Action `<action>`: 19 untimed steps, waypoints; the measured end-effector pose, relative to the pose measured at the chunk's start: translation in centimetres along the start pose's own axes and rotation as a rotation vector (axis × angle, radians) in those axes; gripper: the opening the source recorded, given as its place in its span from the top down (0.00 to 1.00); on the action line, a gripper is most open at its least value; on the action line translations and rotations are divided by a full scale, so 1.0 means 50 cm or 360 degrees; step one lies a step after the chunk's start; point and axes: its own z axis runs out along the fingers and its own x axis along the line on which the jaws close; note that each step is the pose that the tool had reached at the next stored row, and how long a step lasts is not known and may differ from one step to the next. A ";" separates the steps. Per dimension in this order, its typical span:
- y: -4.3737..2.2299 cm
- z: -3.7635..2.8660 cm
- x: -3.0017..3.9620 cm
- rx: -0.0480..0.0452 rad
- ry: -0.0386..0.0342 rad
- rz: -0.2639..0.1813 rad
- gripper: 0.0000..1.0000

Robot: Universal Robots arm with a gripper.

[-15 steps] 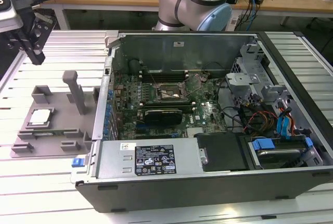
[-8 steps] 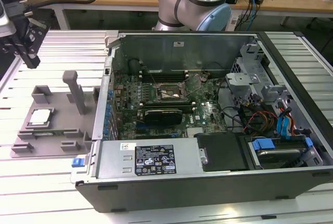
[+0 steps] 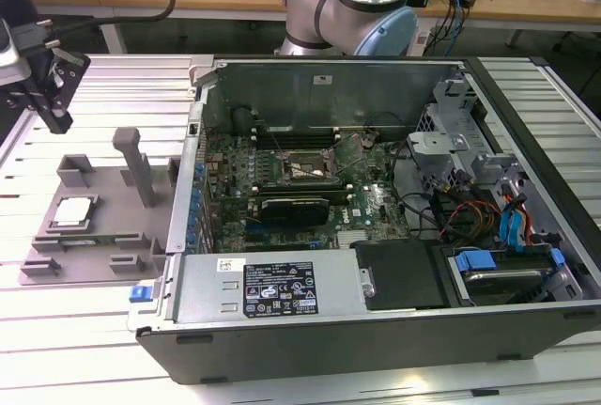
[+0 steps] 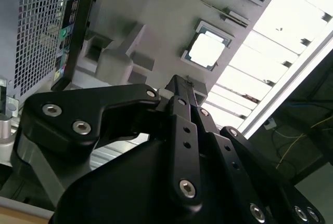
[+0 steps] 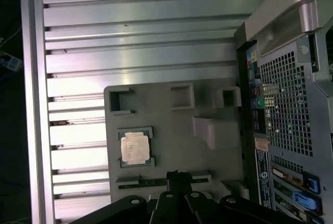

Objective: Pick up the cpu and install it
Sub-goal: 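Reach for the cpu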

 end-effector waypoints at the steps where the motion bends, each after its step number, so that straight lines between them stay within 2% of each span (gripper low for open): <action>1: -0.001 0.004 0.000 0.0000 0.0000 0.0000 0.89; 9: -0.005 0.027 0.005 0.0000 0.0000 0.0000 0.89; 14: -0.006 0.051 0.015 0.0000 0.0000 0.0000 0.89; 19: -0.007 0.062 0.022 0.0000 0.0000 -0.0001 0.89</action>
